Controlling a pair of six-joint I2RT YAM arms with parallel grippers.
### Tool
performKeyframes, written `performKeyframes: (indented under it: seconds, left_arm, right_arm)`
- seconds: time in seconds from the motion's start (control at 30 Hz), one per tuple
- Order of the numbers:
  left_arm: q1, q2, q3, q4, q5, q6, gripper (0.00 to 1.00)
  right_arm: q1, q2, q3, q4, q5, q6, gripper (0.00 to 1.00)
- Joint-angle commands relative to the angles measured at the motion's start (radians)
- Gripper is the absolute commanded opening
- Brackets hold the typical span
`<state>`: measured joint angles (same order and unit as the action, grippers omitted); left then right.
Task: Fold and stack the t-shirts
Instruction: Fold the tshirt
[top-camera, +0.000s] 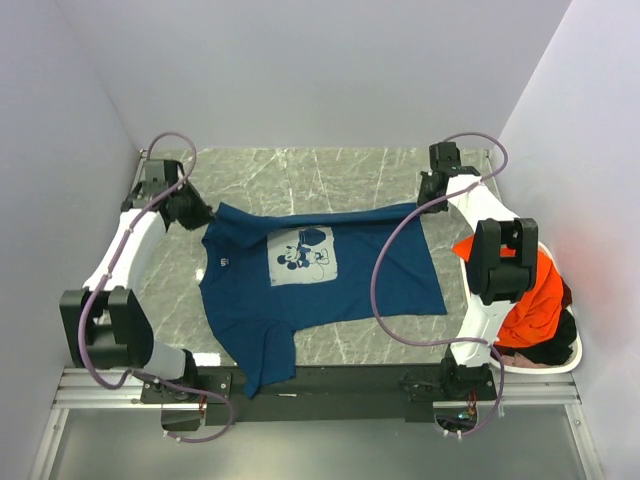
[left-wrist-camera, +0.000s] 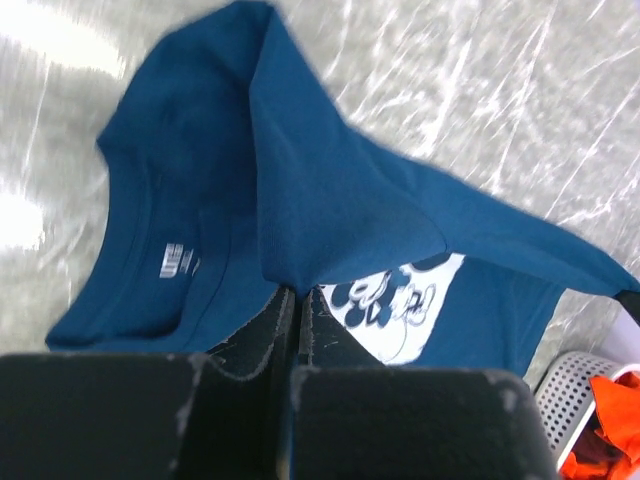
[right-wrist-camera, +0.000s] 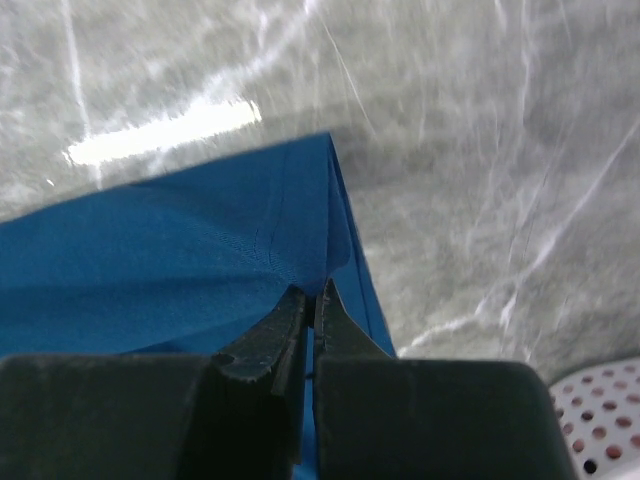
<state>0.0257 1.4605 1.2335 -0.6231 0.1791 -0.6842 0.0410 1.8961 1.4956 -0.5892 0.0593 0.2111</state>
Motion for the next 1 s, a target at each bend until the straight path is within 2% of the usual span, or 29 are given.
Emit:
performKeyframes:
  seconds: [0.0, 0.27, 0.5, 0.7, 0.97]
  left_arm:
    - [0.005, -0.072, -0.093, 0.042, 0.005, -0.057, 0.01]
    - [0.005, -0.169, -0.278, 0.089, 0.023, -0.109, 0.01]
    - [0.005, -0.193, -0.371, 0.123, 0.034, -0.118, 0.01]
    - [0.005, -0.207, -0.373, 0.119, 0.039, -0.115, 0.01]
    - [0.005, -0.207, -0.270, 0.034, 0.016, -0.091, 0.01]
  right_arm:
    - [-0.007, -0.057, -0.046, -0.004, 0.037, 0.062, 0.00]
    - [-0.006, -0.057, -0.126, 0.008, 0.060, 0.109, 0.00]
    - [-0.009, -0.017, -0.158, 0.014, 0.068, 0.142, 0.00]
    - [-0.007, -0.015, -0.156, 0.006, 0.080, 0.148, 0.00]
    - [-0.007, -0.038, -0.109, -0.053, 0.119, 0.140, 0.00]
